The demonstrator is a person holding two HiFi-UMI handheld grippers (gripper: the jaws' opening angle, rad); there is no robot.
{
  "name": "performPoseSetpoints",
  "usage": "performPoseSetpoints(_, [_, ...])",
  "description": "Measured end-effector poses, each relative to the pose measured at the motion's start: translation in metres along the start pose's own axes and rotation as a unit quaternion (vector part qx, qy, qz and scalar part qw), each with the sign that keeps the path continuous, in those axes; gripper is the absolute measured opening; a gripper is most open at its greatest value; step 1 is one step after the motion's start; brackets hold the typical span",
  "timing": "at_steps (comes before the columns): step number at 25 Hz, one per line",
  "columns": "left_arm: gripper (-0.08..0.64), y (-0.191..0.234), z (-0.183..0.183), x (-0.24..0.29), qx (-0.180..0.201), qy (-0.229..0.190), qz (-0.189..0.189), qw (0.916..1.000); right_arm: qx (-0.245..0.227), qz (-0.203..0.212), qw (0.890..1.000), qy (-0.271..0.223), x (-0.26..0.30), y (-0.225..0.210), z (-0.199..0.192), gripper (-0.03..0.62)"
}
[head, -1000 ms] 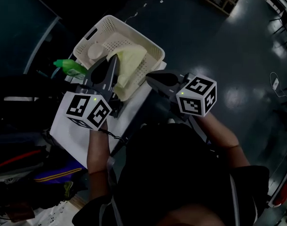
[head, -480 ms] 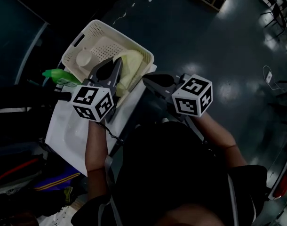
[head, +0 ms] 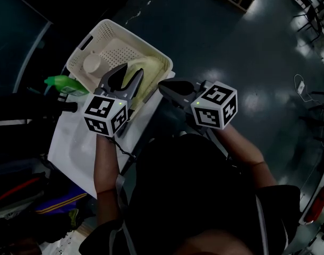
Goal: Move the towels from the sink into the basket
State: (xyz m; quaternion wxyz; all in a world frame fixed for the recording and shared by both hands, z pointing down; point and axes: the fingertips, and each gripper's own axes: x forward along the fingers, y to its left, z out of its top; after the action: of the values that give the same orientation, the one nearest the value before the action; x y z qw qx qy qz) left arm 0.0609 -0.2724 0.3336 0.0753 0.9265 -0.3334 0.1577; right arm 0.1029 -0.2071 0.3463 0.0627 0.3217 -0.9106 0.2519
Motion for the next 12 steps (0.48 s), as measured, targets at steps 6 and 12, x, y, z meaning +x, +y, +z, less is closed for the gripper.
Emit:
performPoseSetpoints(6, [0.187, 0.003, -0.02, -0.01, 0.131, 0.09, 0.036, 0.9866, -0.006, 0.008, 1.0, 0.006, 0.009, 0.007, -0.001, 0.0])
performPoseSetpoints(12, [0.238, 0.012, -0.012, -0.034, 0.129, 0.082, 0.07, 0.9858, -0.011, 0.021, 1.0, 0.007, 0.018, 0.018, -0.002, 0.0])
